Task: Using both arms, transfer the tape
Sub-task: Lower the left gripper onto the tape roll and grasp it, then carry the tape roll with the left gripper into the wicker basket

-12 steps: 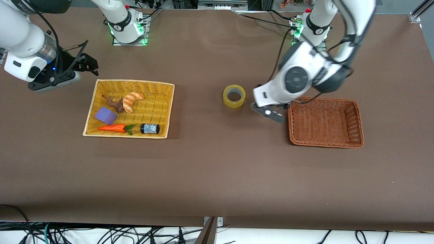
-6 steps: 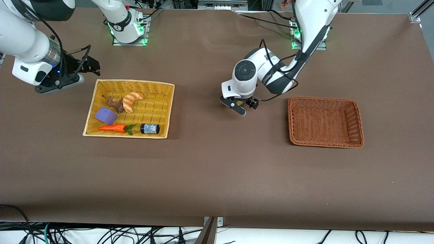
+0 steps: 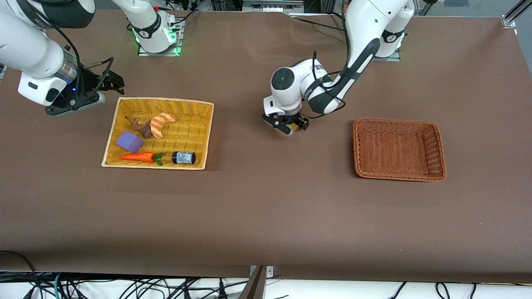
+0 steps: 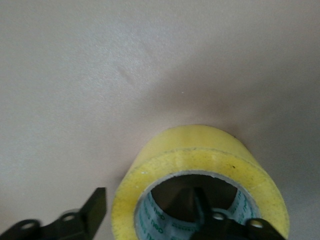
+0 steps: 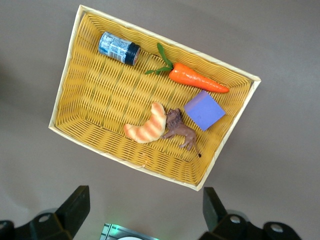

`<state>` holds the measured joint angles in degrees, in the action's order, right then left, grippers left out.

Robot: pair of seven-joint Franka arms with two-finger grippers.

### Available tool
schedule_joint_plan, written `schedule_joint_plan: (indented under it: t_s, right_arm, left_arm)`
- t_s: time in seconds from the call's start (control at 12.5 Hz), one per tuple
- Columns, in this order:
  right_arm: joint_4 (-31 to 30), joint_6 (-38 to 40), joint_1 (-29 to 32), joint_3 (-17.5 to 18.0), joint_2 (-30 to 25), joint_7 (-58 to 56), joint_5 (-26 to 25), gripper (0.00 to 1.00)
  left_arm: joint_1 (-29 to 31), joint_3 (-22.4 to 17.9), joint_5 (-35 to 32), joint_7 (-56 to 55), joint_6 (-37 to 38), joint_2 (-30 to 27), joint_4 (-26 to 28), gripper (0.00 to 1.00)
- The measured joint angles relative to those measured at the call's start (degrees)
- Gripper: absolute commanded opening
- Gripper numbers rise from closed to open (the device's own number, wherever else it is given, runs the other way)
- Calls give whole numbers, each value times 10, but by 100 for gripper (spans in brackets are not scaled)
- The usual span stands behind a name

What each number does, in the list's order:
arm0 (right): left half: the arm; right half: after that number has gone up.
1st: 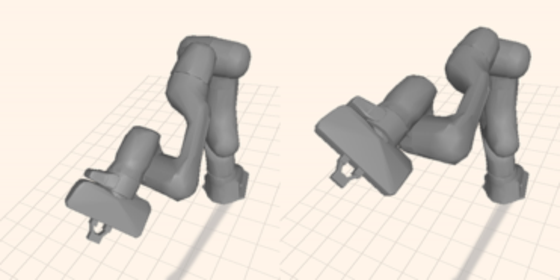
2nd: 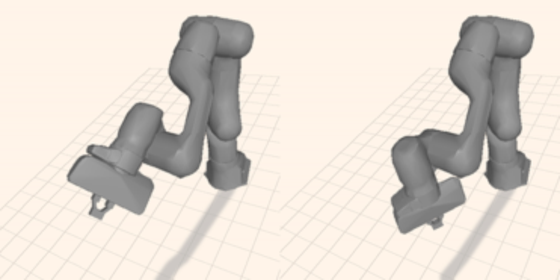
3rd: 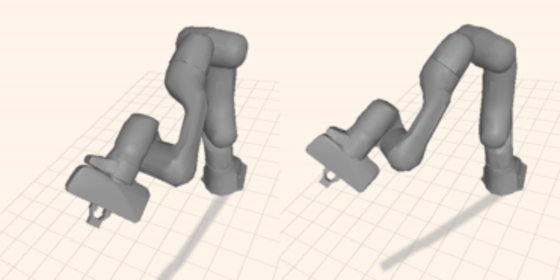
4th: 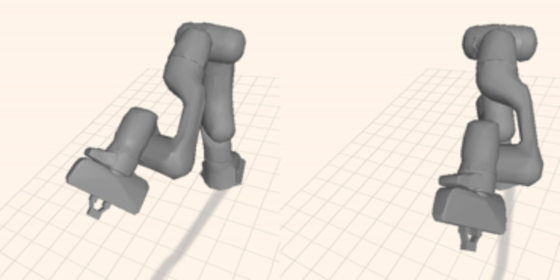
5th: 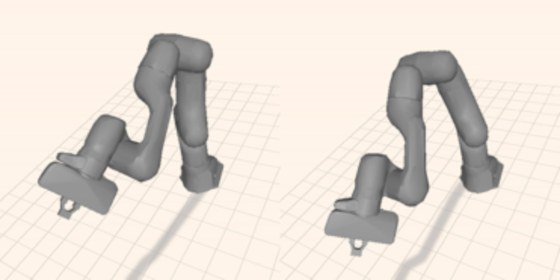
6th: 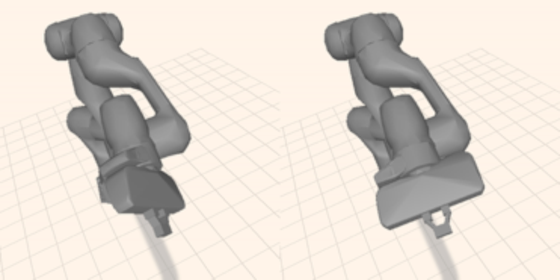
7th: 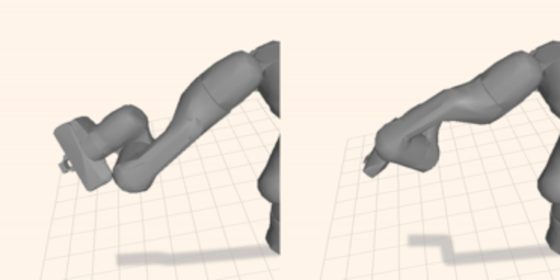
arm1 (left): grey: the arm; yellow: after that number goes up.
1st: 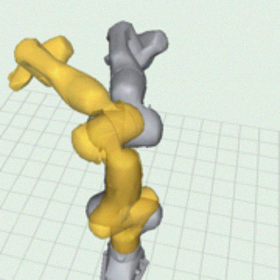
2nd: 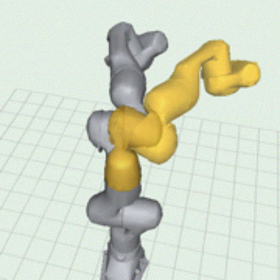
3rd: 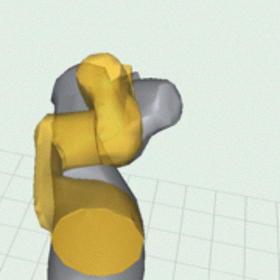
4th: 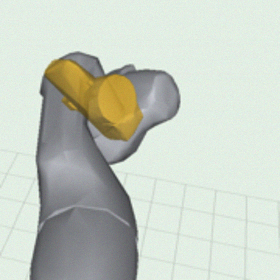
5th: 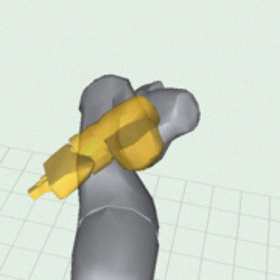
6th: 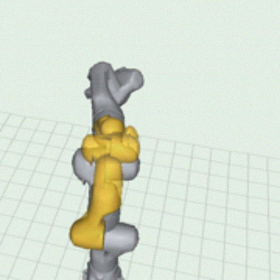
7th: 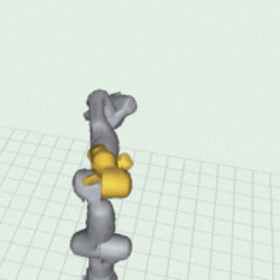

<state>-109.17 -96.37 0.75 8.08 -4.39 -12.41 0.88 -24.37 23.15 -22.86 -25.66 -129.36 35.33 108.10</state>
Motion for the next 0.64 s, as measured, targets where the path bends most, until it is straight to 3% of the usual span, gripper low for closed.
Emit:
schedule_joint_plan:
  t_s: [0.4,0.64]
  right_arm:
    - [0,-1,0,0,-2,0,-3,100]
    - [0,-1,-17,-17,-4,0,-12,100]
  left_arm:
    - [6,-6,-1,0,15,-7,-7,0]
    - [33,-7,-1,-2,138,-49,-42,0]
